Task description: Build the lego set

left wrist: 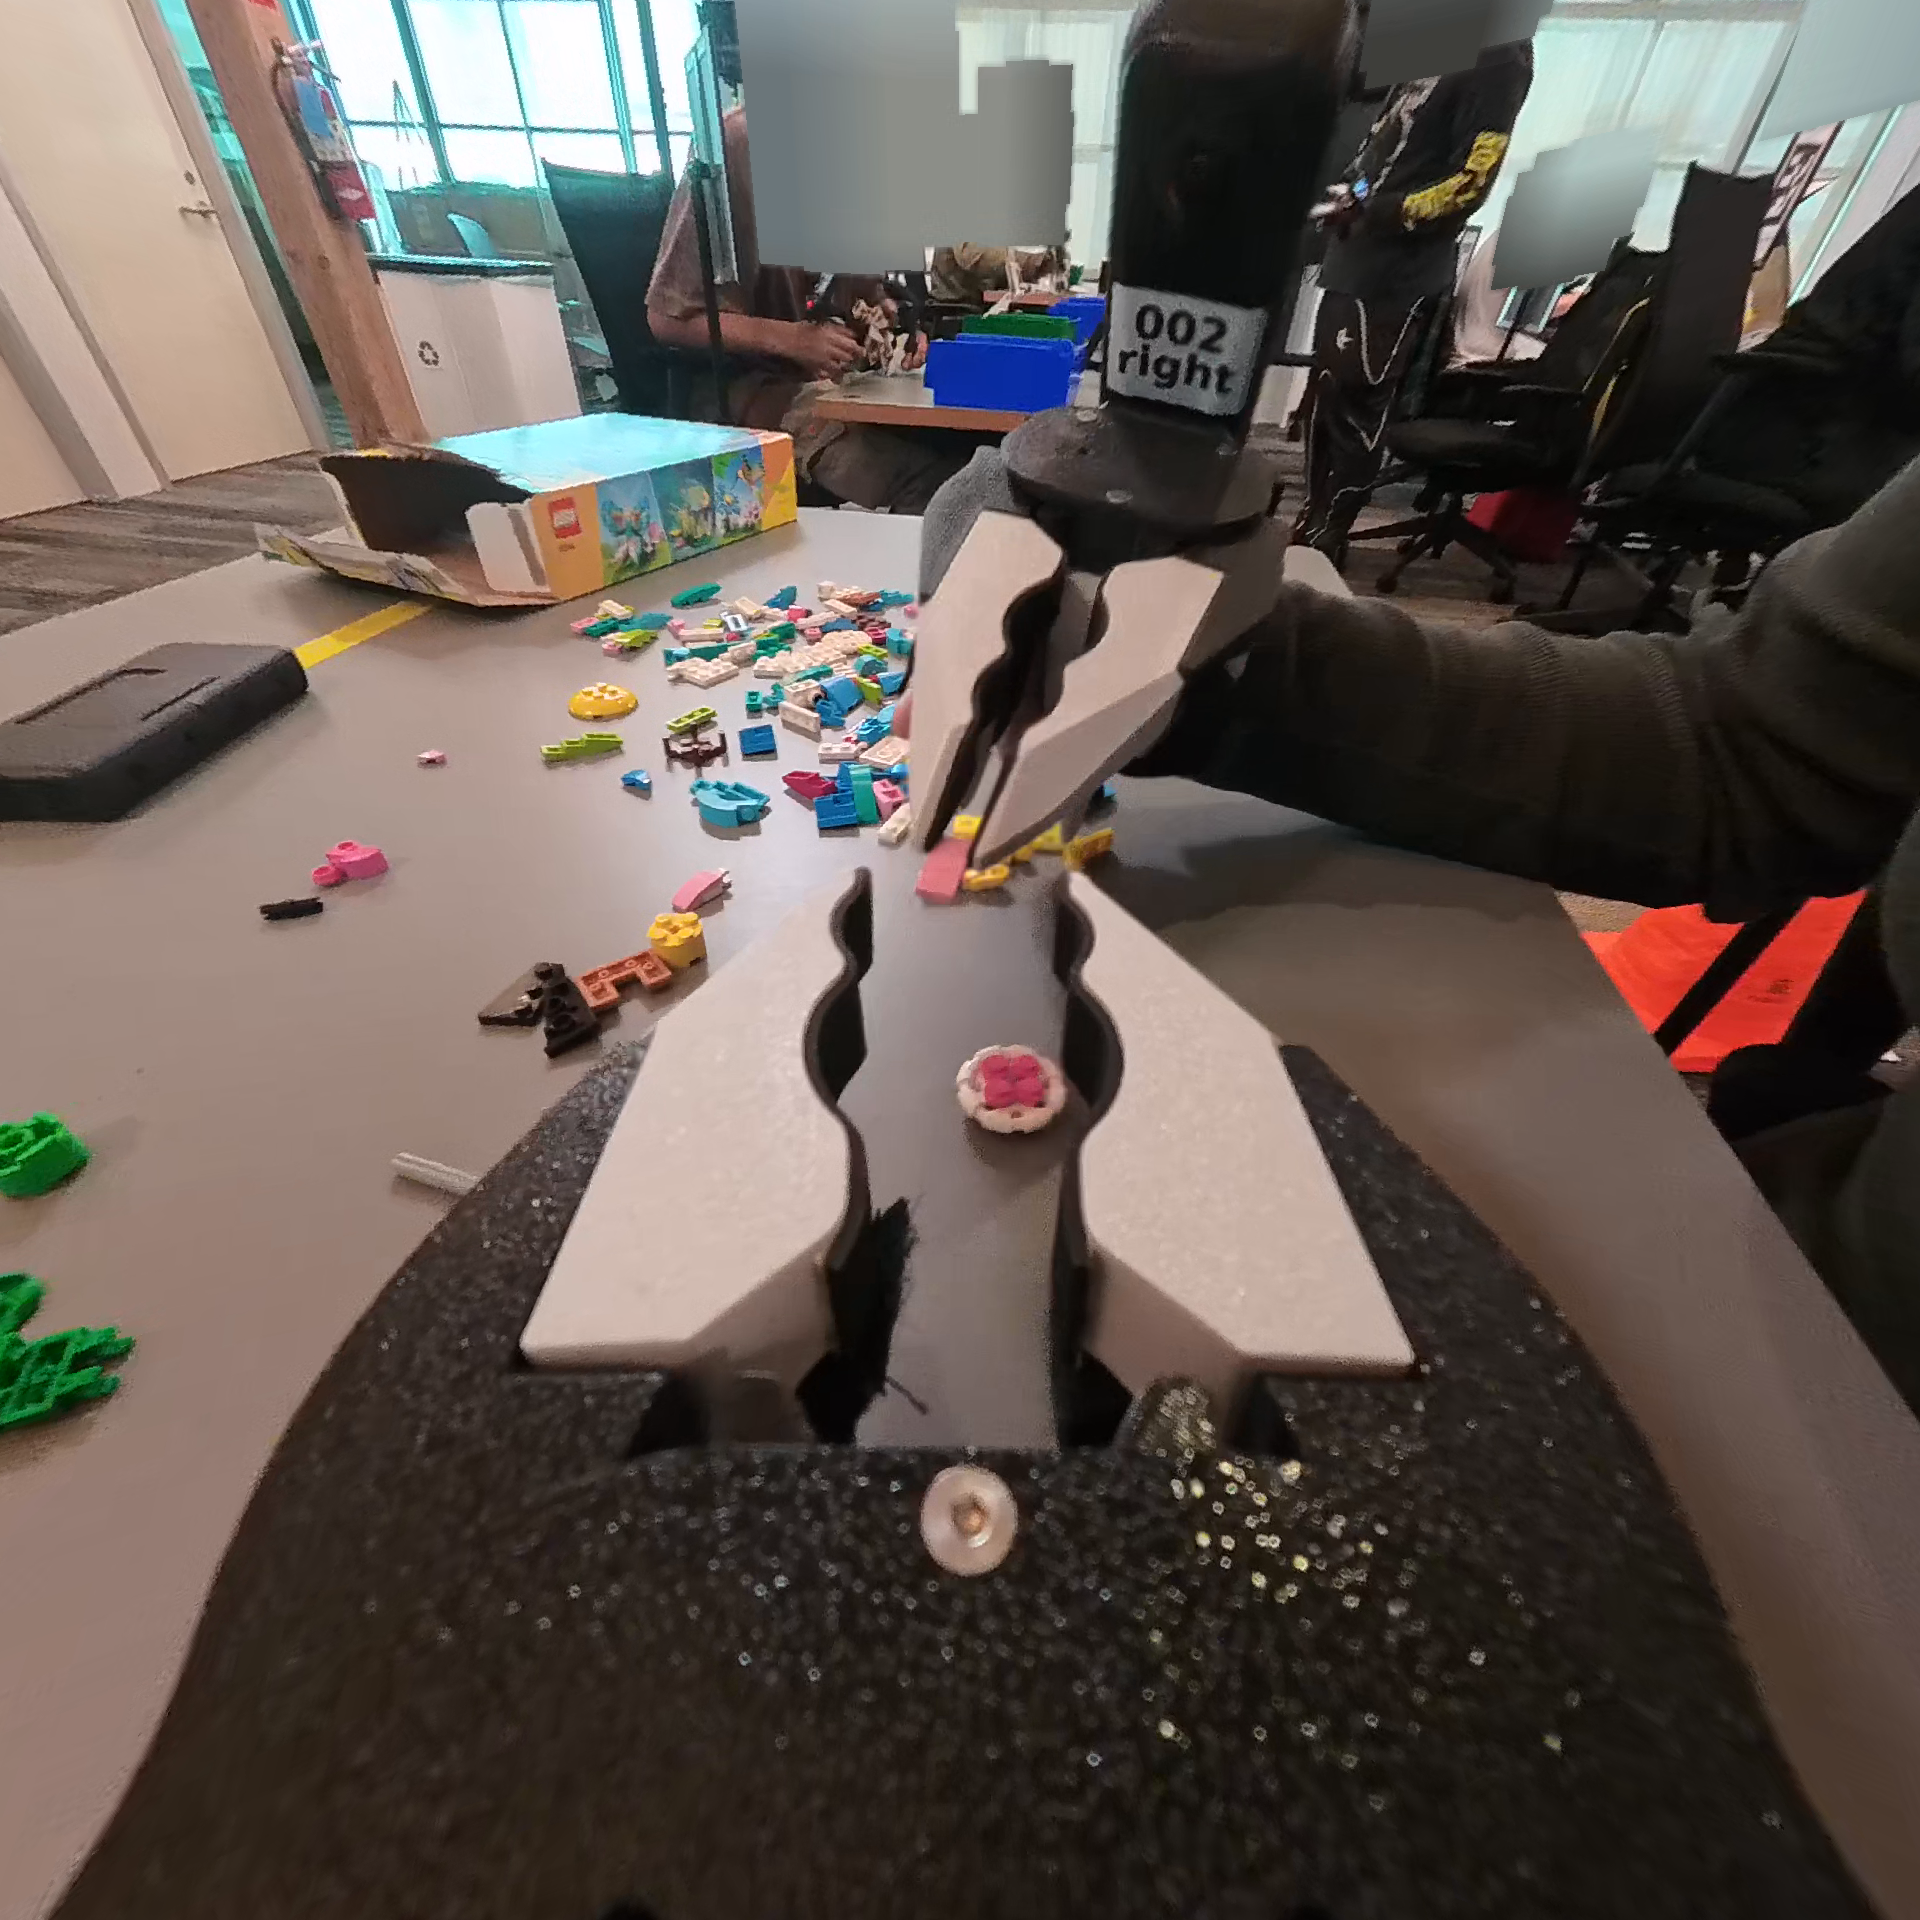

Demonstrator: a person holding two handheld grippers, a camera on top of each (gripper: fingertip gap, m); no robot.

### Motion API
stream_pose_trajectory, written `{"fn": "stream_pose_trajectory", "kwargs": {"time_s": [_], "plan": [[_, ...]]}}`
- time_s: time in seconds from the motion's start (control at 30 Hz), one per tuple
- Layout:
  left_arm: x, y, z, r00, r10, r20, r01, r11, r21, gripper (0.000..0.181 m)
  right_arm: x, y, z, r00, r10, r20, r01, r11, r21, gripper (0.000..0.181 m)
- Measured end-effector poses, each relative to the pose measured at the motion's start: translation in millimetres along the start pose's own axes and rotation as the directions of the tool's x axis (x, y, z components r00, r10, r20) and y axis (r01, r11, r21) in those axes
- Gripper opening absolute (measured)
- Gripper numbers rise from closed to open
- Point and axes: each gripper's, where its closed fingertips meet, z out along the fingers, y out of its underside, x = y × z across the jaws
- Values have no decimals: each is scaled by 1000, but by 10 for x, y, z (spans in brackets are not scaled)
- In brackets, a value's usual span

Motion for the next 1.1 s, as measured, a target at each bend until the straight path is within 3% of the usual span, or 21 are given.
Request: {"fn": "stream_pose_trajectory", "kwargs": {"time_s": [0.23,0.57,0.63,0.67,0.73,0.83,1.1], "plan": [[94,-71,2,998,-17,-53,20,999,46,20,-89,-102,-18,998,7,55,-11,998,57,7],[131,-25,11,995,-35,-97,37,999,19,6,-171,-92,3,994,15,104,-20,999,46,7],[65,-7,9,999,-2,-50,1,1000,-5,6,-27,-35,-38,999,25,25,-25,1000,2,12],[16,3,-4,1000,18,-20,-19,1000,-16,6,150,49,-93,997,29,-74,-33,998,-51,10],[-64,-3,-42,999,28,18,-27,999,-31,5,409,404,-237,977,-8,-211,-48,965,-257,10],[-134,8,-97,999,35,35,-33,998,-55,5,563,843,-360,958,-10,-286,-133,870,-474,13],[-158,27,-171,999,48,15,-46,996,-71,6,622,995,-333,957,77,-280,-214,838,-502,11]]}}
